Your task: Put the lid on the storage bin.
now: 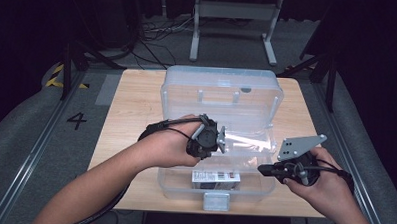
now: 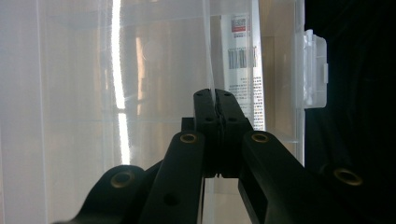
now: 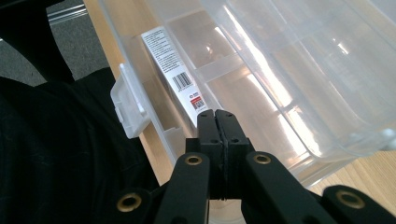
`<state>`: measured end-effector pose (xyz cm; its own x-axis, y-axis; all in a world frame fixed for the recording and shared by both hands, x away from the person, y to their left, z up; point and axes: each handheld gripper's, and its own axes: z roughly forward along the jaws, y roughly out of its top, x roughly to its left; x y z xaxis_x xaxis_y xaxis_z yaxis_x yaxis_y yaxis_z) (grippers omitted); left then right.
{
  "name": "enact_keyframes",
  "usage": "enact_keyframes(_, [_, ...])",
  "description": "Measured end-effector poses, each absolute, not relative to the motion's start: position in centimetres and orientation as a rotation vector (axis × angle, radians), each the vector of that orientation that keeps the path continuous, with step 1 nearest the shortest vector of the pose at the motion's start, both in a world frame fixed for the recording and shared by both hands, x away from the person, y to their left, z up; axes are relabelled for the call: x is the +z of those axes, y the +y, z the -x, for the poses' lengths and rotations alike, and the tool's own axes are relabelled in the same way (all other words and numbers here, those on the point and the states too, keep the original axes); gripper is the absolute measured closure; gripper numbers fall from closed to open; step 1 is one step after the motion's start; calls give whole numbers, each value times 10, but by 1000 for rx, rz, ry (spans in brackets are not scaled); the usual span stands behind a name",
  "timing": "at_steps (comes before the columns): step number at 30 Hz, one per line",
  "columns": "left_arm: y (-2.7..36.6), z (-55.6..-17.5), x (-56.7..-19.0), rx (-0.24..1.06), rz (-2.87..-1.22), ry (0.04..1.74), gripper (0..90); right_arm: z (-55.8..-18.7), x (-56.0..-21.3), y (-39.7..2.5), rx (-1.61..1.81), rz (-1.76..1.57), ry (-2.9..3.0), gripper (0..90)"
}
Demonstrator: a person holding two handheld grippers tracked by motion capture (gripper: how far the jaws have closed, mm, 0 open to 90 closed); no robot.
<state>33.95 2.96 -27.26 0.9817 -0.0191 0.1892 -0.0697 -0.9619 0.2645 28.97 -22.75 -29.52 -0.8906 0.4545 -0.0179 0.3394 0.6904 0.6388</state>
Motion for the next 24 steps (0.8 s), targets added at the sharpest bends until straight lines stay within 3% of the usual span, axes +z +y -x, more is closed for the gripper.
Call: enact_keyframes(24, [30, -339, -273, 276, -2847, -63, 890, -304, -284, -250, 1276, -922, 2508, 900])
